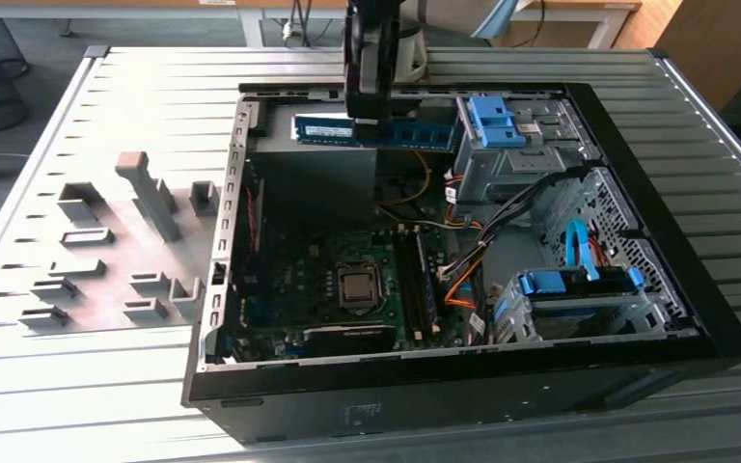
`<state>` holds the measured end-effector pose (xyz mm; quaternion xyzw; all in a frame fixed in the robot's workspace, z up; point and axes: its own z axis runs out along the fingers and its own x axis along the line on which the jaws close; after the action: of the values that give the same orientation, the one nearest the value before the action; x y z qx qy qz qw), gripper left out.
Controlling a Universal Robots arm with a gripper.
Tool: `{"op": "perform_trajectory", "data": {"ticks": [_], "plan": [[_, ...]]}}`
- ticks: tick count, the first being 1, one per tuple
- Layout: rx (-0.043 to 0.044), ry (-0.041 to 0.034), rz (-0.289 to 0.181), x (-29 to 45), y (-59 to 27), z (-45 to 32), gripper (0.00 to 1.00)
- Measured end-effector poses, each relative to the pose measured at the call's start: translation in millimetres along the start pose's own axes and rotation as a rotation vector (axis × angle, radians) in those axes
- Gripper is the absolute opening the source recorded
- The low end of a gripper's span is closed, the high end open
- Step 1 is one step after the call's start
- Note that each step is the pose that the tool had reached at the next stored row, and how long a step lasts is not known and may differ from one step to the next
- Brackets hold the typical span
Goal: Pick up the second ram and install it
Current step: 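Insert the second ram into the second slot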
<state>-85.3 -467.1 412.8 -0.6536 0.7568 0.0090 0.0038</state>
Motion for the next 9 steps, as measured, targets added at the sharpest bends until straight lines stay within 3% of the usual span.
{"op": "perform_trajectory", "data": {"ticks": [9], "plan": [[0.003, 0.0001, 0.159, 0.1, 0.0, 2.2, 0.14]]}}
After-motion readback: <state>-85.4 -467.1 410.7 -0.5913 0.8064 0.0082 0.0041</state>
